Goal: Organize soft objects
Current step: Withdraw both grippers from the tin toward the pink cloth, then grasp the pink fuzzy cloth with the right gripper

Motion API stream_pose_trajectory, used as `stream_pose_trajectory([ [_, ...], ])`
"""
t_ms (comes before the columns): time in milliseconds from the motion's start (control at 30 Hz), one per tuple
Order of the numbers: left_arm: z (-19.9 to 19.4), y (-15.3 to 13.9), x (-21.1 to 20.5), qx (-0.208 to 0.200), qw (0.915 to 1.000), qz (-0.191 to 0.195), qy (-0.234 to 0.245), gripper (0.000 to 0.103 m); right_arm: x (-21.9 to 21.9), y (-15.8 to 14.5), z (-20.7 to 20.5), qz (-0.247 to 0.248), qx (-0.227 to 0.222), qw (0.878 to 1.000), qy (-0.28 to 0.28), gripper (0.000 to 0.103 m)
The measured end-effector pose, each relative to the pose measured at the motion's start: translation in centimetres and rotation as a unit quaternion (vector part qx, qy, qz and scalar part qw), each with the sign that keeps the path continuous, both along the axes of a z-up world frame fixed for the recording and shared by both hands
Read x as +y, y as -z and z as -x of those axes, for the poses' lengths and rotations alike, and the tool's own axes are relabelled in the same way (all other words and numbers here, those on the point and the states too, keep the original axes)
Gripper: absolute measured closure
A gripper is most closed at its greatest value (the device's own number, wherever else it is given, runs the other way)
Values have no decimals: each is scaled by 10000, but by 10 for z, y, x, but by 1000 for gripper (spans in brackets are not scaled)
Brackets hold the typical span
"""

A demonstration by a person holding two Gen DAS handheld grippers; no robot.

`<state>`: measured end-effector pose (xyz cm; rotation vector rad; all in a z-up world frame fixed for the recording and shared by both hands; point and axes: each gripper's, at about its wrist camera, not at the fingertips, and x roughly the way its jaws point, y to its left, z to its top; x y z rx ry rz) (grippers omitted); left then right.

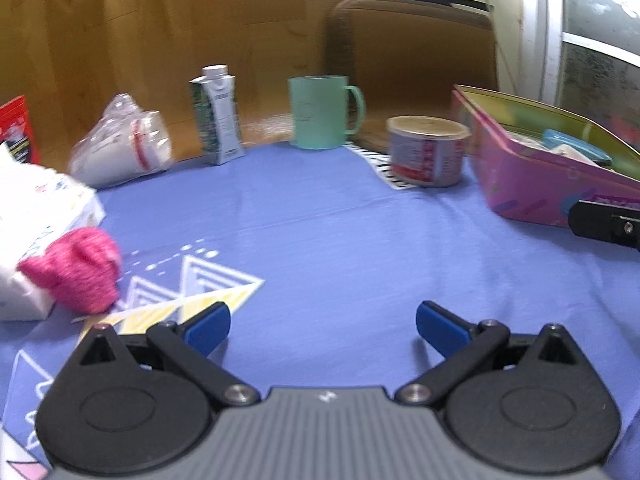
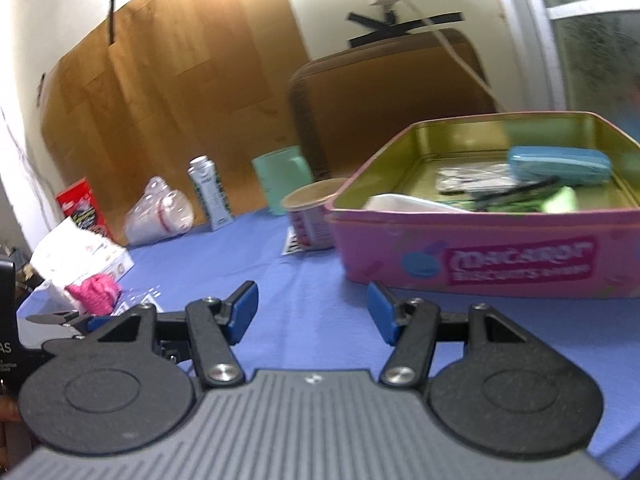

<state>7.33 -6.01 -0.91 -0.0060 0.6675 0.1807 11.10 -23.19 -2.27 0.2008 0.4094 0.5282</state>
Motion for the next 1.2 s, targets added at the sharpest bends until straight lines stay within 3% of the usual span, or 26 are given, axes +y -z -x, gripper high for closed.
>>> stream_pose_trajectory([
  [200,24,-2,38,-181,9991,19,-378,0,32,-2,-6,165,4,9990,-415,40],
  [400,57,-5,94,-522,9904,5,-1276,0,79,-5,-8,576,-123,9926,-1065,40],
  [467,71,-6,112,-695,9827,85,-1713,0,96,-6,-7,752,-214,9882,-1320,40],
  [600,102,-5,150,-1271,9585,1088,-2308,0,144,-11,-11,1066,-475,9741,-1936,40],
  [700,117,-3,161,-1671,9407,1434,-2580,0,183,-16,-16,1138,-562,9614,-2440,40],
  [800,126,-5,160,-1945,9352,1446,-2583,0,213,-20,-22,1083,-583,9512,-2831,39],
  [933,137,-8,145,-2478,9337,1156,-2313,0,247,-20,-40,850,-179,9383,-3348,28],
  [1000,139,-10,139,-2556,9333,938,-2341,0,262,-14,-43,960,-89,9332,-3462,28],
  [1200,139,-10,147,-2642,9279,1201,-2339,0,280,-3,-65,927,211,9352,-3411,28],
])
